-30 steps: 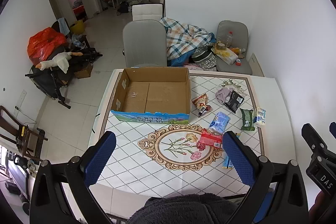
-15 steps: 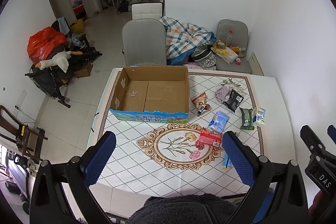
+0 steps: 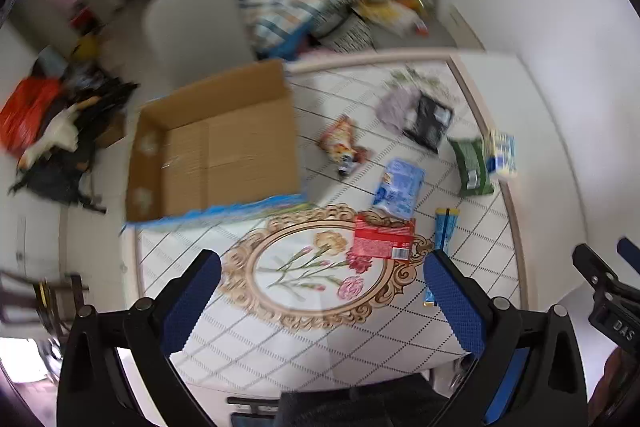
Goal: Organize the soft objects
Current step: 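Grasp the blue-white tissue pack with the left gripper while the right grasps the green snack bag, then carry both packs into the cardboard box and open both grippers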
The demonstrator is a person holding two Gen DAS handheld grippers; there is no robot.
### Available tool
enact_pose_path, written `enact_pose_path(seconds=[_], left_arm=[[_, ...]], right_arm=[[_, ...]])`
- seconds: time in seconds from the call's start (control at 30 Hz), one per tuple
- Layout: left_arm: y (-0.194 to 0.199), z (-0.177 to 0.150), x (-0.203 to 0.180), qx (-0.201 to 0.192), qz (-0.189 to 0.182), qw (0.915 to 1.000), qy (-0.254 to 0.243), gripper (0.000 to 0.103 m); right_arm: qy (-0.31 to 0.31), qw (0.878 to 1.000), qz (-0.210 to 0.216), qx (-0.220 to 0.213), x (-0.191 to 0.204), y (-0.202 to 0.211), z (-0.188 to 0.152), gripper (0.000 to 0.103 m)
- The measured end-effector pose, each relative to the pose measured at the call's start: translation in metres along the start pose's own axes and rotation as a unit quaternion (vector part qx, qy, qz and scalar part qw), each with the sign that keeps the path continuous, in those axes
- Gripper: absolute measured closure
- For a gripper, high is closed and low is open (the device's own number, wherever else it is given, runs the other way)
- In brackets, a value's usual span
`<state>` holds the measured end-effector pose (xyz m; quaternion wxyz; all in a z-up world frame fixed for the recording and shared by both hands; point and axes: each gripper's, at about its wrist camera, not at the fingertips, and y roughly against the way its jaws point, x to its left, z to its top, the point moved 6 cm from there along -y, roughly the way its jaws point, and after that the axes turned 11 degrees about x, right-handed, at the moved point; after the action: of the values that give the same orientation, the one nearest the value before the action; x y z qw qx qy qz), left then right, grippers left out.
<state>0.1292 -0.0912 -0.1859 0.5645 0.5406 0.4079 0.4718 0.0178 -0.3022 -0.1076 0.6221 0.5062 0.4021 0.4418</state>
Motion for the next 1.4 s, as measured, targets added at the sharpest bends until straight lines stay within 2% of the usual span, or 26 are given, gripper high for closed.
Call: enact_pose_path(seconds=[0.07,0.2,0.37,0.43,0.53,0.6,0.63,0.7,0.73,0.83,1.0,1.07,1.17,1.4], left_arm=[[-0.033,0.023,-0.018,0.023,-0.002,0.9993,-0.028,0.0],[-0.102,0.058,-0.048,0.08,-0.012,0.9953,-0.054,0.0],[-0.195,0.079,-0.087,0.171,-0.048,0.9806,-0.083,0.011],[-0.222,0.084,-0.097,0.198,-0.056,0.9745,-0.09,0.014],[-0.262,0.092,-0.109,0.225,-0.059,0.9682,-0.092,0.019],[-0.278,0.096,-0.112,0.236,-0.061,0.966,-0.087,0.031],[-0.284,0.097,-0.113,0.243,-0.064,0.9647,-0.08,0.04],[-0.291,0.098,-0.112,0.247,-0.065,0.9642,-0.071,0.041],[-0.291,0.098,-0.112,0.246,-0.066,0.9644,-0.069,0.042],[-0.288,0.098,-0.113,0.243,-0.066,0.9651,-0.073,0.048],[-0.284,0.095,-0.114,0.237,-0.062,0.9665,-0.076,0.054],[-0.281,0.093,-0.116,0.235,-0.062,0.9671,-0.076,0.061],[-0.275,0.09,-0.116,0.234,-0.061,0.9675,-0.075,0.065],[-0.248,0.084,-0.108,0.218,-0.072,0.9717,-0.054,0.066]], right_arm=[[-0.001,1.0,0.005,0.023,-0.011,-0.04,0.015,0.0],[0.006,0.998,0.016,0.067,-0.019,-0.115,0.044,0.0],[0.006,0.992,0.04,0.116,-0.022,-0.198,0.084,0.002],[-0.007,0.989,0.059,0.137,-0.023,-0.229,0.102,0.016],[-0.013,0.984,0.07,0.164,-0.02,-0.269,0.125,0.023],[-0.018,0.977,0.084,0.193,-0.015,-0.297,0.135,0.03],[-0.021,0.974,0.087,0.208,-0.014,-0.309,0.138,0.033],[-0.024,0.971,0.082,0.223,-0.012,-0.328,0.144,0.04],[-0.022,0.971,0.073,0.229,-0.011,-0.335,0.145,0.048],[-0.024,0.968,0.069,0.241,-0.008,-0.349,0.147,0.055],[-0.015,0.968,0.048,0.245,0.0,-0.358,0.15,0.061],[-0.011,0.968,0.048,0.246,0.005,-0.36,0.15,0.065],[-0.012,0.966,0.054,0.253,0.01,-0.361,0.149,0.069],[-0.009,0.968,0.073,0.242,0.026,-0.337,0.145,0.071]])
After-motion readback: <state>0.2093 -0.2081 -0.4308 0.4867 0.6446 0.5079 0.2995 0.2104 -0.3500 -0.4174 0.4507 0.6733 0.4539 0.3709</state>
